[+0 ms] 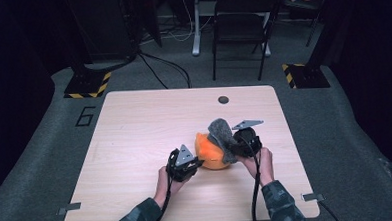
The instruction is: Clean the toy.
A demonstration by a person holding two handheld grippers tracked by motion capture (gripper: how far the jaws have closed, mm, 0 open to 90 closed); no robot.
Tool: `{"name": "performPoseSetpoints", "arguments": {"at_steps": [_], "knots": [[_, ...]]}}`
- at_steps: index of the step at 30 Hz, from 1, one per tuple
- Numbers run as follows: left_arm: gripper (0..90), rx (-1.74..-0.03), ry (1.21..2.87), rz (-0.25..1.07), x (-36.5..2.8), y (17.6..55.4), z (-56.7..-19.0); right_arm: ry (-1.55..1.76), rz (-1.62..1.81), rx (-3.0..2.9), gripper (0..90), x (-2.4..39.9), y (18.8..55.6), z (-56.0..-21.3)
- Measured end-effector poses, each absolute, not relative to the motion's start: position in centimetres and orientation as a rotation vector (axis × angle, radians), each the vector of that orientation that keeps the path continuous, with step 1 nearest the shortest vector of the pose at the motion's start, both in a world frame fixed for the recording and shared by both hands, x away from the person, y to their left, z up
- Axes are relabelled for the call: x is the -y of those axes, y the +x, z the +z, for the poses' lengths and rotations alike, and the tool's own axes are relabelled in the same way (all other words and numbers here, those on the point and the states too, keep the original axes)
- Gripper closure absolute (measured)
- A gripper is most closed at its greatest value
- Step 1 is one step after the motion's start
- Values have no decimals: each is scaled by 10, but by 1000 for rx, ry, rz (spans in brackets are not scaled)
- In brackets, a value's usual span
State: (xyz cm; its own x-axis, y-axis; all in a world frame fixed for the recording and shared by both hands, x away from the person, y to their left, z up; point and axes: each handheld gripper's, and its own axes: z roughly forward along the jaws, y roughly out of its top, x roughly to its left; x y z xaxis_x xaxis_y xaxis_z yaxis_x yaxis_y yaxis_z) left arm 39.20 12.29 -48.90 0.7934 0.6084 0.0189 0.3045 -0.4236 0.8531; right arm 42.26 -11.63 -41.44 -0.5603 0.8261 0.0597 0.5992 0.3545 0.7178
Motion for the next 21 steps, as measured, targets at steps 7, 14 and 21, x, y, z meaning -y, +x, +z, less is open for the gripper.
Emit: {"name": "performPoseSetpoints", "arguments": {"at_steps": [7,14,21], "knots": [[811,-667,2025,404,-122,388,-483,1132,1106,-2360,742,95,407,-397],[810,-677,2042,391,-122,390,-487,1113,1014,-2391,742,81,410,-416],[804,-678,2043,384,-123,391,-488,1156,993,-2395,741,93,415,-420]]}}
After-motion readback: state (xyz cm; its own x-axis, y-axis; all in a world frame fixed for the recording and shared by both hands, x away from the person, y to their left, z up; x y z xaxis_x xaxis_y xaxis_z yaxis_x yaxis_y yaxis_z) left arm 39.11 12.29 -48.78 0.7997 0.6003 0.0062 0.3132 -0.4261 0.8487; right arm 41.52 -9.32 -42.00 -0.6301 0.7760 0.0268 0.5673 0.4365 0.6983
